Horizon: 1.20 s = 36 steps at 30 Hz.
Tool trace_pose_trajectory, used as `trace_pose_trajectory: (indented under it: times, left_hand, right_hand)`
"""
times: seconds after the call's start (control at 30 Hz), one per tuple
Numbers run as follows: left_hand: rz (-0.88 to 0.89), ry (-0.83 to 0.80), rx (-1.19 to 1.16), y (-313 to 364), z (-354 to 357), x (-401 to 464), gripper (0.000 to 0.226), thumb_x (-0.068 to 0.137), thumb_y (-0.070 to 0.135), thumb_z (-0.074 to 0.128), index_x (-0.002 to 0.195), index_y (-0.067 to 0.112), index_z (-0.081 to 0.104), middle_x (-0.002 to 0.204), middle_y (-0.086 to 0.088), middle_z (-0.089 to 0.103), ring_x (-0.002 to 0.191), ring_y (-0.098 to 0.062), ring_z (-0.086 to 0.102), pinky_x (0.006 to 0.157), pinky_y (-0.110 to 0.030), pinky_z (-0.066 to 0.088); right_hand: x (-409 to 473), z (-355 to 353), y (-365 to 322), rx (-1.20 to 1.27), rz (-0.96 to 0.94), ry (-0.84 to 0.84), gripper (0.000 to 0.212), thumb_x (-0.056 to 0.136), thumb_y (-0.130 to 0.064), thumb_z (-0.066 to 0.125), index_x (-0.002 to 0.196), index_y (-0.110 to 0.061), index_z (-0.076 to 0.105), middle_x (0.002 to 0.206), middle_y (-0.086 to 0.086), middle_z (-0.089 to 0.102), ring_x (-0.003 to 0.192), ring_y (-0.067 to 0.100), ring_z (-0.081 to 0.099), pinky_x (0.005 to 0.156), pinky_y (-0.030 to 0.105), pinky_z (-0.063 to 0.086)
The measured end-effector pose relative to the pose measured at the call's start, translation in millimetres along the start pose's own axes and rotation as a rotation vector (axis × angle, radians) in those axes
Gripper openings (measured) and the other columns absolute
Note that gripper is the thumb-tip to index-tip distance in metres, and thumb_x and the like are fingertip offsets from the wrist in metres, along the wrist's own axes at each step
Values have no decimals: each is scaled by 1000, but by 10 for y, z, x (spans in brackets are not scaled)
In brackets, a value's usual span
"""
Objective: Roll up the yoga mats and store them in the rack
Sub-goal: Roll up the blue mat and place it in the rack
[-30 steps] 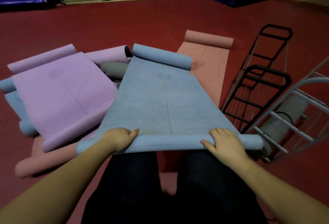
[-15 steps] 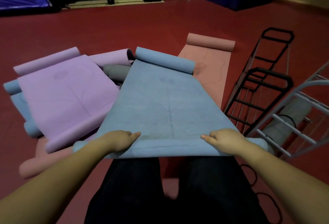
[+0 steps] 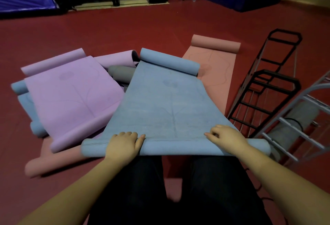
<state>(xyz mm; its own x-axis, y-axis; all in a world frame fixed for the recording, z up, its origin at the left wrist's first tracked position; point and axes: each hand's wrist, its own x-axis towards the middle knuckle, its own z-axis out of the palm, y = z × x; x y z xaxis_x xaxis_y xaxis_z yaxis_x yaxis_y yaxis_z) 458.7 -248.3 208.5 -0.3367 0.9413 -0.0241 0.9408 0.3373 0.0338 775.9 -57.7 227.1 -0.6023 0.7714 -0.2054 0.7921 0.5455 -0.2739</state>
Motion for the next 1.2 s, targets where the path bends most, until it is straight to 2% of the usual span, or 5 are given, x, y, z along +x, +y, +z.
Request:
trace_pose_trajectory:
  times: [0.3,0.6,0.77,0.97,1.2]
  left_hand:
    - [-47,-199,-64,45,-165,290,57,103,54,20,71,21,54,80,-2,62,80,-23,56,69,-33,37]
    - [-80,-487,-81,76,-461,458,69,103,58,16,118,13,66,127,-10,63,114,-26,56,98,-35,38]
    - [-74,-599,-145,80,-398,347,63,104,55,20,139,13,52,146,-11,49,134,-28,44,110,-34,30]
    - [44,-188,25,44,-186,150,34,104,43,32,101,22,58,97,1,56,103,-26,51,83,-36,41]
    - [32,140,-52,89,56,-154,56,89,64,25,64,22,53,66,-1,59,72,-29,59,66,-37,43]
  right_hand:
    - [-326,319,-37,-173,30,342,70,82,-72,20,87,-20,66,81,-1,67,83,24,62,69,33,39]
    - [-86,-153,-144,-193,118,-23,56,97,-65,25,80,-24,60,71,-5,51,79,20,52,66,32,37]
    - [-147,-196,-62,-141,135,-251,69,97,-68,21,98,-21,72,94,1,65,88,19,56,78,32,42]
    - [-87,-190,-93,-89,151,-338,69,97,-68,22,119,-22,68,130,2,62,115,21,56,87,31,38]
    - [24,-190,-69,-24,168,-372,63,98,-65,27,125,-20,62,138,3,56,120,22,52,93,31,36]
